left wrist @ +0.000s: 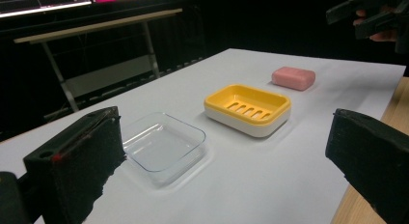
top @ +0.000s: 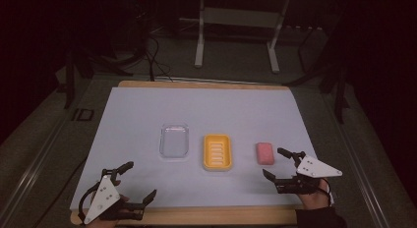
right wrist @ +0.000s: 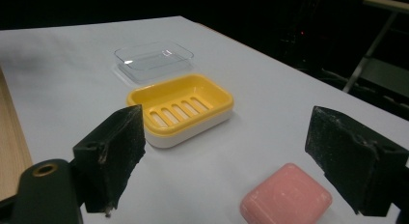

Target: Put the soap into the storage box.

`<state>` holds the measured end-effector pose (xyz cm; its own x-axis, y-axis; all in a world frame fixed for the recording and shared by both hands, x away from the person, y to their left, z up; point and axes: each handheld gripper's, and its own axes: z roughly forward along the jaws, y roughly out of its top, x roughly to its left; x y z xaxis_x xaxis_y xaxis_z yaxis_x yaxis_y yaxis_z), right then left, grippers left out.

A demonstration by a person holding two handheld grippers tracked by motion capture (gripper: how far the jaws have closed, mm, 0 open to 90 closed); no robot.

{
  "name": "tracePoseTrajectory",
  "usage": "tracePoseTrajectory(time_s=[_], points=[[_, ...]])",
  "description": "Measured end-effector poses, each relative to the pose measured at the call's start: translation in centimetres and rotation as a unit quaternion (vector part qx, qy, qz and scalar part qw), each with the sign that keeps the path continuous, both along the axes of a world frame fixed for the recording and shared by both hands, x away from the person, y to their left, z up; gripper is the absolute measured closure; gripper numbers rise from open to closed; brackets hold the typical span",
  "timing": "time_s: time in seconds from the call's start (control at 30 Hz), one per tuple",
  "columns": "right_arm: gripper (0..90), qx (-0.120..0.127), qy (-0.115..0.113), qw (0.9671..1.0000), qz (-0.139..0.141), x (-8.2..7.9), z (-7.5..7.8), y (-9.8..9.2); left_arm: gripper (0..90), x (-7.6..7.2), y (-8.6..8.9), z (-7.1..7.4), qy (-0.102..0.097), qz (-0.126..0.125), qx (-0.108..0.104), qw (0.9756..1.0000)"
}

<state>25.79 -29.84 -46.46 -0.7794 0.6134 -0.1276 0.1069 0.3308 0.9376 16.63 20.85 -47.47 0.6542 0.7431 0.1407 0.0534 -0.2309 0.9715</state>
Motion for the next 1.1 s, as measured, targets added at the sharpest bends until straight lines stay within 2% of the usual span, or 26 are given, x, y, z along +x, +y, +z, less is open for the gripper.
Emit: tracePoseTrajectory(time_s=[0.23, 0.33, 0.37, 0.4, 0.43, 0.47, 0.5, 0.53, 0.63, 0.67, 0.7, 0.73, 0.77, 0.8, 0.87, 0.9, 0.93, 1.03, 1.07, 1.1], points=[[14.0, -0.007, -0.015, 0.9998, 0.013, 0.0, 0.1, 0.2, 0.3, 0.0, 0.0, 0.0, 0.001, -0.001, 0.001, 1.0], [14.1, 0.002, -0.015, 0.9997, 0.019, 0.1, 0.2, 0.2, 0.3, 0.0, 0.0, -0.1, 0.001, 0.001, -0.001, 1.0], [14.4, -0.004, -0.022, 0.9997, 0.01, 0.1, 0.3, 0.2, 0.3, 0.0, 0.0, -0.1, 0.002, 0.001, -0.002, 1.0], [14.5, -0.002, -0.017, 0.9998, -0.008, 0.2, 0.4, 0.0, 0.3, 0.0, 0.0, -0.1, 0.002, 0.001, -0.003, 1.0], [14.5, 0.001, -0.005, 0.9999, -0.016, 0.3, 0.4, -0.1, 0.3, 0.0, 0.0, -0.1, 0.003, 0.001, -0.004, 1.0], [14.5, 0.001, -0.005, 0.9999, -0.016, 0.3, 0.4, -0.1, 0.3, 0.0, -0.1, -0.1, 0.004, 0.0, -0.003, 1.0], [15.7, -0.005, 0.018, 0.9991, -0.039, 0.5, 0.4, -0.2, 0.3, 0.1, -0.1, -0.1, 0.005, 0.0, -0.003, 1.0], [15.7, -0.005, 0.018, 0.9991, -0.039, 0.5, 0.4, -0.2, 0.3, 0.1, -0.1, -0.1, 0.007, -0.002, -0.004, 1.0], [15.8, -0.046, 0.061, 0.9959, -0.049, 1.1, 0.2, -0.2, 0.3, 0.1, 0.0, -0.1, 0.009, -0.003, -0.008, 0.9999], [15.7, -0.06, 0.074, 0.9946, -0.041, 1.3, 0.1, -0.1, 0.3, 0.1, -0.1, -0.2, 0.01, -0.004, -0.01, 0.9999], [15.7, -0.06, 0.074, 0.9946, -0.041, 1.3, 0.1, -0.1, 0.3, 0.1, -0.1, -0.2, 0.011, -0.004, -0.008, 0.9999], [15.2, -0.081, 0.094, 0.9918, -0.033, 1.6, 0.0, -0.1, 0.3, 0.1, -0.1, -0.2, 0.011, -0.004, -0.007, 0.9999], [15.2, -0.088, 0.103, 0.9904, -0.028, 1.7, 0.0, -0.1, 0.3, 0.1, -0.1, -0.2, 0.011, -0.004, -0.007, 0.9999], [15.2, -0.088, 0.103, 0.9904, -0.028, 1.7, 0.0, -0.1, 0.3, 0.1, -0.1, -0.2, 0.011, -0.004, -0.008, 0.9999], [15.2, -0.102, 0.112, 0.9884, -0.016, 2.0, 0.1, -0.2, 0.3, 0.1, -0.2, -0.2, 0.011, -0.003, -0.006, 0.9999], [15.2, -0.113, 0.13, 0.985, 0.0, 2.2, 0.1, -0.4, 0.3, 0.1, -0.2, -0.2, 0.011, -0.003, -0.004, 0.9999], [15.2, -0.113, 0.13, 0.985, 0.0, 2.2, 0.1, -0.4, 0.3, 0.1, -0.2, -0.2, 0.011, -0.003, -0.004, 0.9999], [15.2, -0.13, 0.158, 0.9786, 0.026, 2.5, 0.1, -0.5, 0.3, 0.1, -0.2, -0.2, 0.011, -0.003, -0.004, 0.9999], [15.2, -0.141, 0.177, 0.973, 0.047, 2.7, -0.1, -0.5, 0.3, 0.1, -0.2, -0.2, 0.011, -0.003, -0.003, 0.9999], [15.2, -0.141, 0.177, 0.973, 0.047, 2.7, -0.1, -0.5, 0.3, 0.1, -0.2, -0.2, 0.011, -0.003, -0.003, 0.9999]])
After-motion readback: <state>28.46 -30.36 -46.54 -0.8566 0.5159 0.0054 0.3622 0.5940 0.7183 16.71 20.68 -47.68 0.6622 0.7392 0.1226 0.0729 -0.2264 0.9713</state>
